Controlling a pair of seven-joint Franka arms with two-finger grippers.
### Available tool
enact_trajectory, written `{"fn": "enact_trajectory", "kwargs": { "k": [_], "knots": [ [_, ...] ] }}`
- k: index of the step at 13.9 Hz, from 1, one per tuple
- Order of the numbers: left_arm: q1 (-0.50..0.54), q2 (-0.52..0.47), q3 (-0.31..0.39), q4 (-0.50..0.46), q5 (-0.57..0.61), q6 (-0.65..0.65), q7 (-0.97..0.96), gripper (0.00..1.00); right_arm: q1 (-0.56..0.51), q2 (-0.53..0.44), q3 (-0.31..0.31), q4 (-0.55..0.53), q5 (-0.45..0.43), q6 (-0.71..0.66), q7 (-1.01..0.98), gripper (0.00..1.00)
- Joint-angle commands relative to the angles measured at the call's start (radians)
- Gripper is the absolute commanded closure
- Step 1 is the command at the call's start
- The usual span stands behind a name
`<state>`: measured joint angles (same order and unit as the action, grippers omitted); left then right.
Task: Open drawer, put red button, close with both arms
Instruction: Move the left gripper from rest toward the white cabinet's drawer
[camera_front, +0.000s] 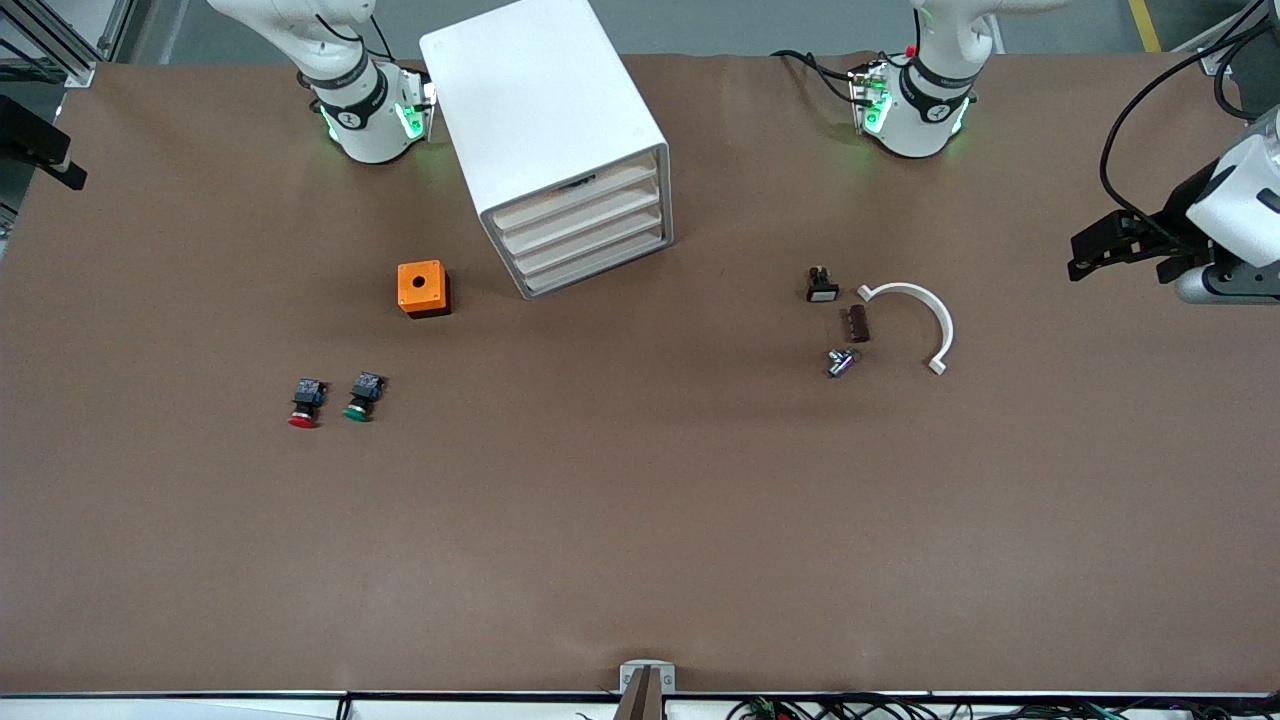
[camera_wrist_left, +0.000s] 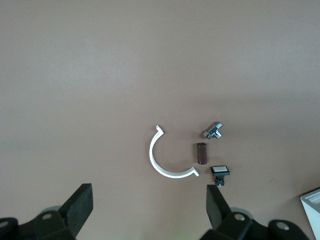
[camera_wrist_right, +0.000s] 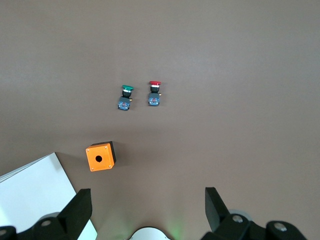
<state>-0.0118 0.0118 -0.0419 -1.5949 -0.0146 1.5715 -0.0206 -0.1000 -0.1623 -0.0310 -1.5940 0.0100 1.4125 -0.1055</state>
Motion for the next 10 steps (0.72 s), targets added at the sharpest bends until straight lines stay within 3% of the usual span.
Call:
{"fn": "enact_trajectory", "kwargs": {
  "k": [1, 10],
  "knots": [
    [-0.002, 0.001, -0.001, 0.006, 0.019, -0.011, -0.004, 0.0, -0.006, -0.016, 0.0, -0.014, 0.012, -0.001, 0.001, 0.0],
    [0.004, 0.011, 0.0, 0.0, 0.013, -0.013, -0.005, 0.0, -0.012, -0.014, -0.003, 0.002, 0.012, -0.015, 0.001, 0.0]
  ]
}}
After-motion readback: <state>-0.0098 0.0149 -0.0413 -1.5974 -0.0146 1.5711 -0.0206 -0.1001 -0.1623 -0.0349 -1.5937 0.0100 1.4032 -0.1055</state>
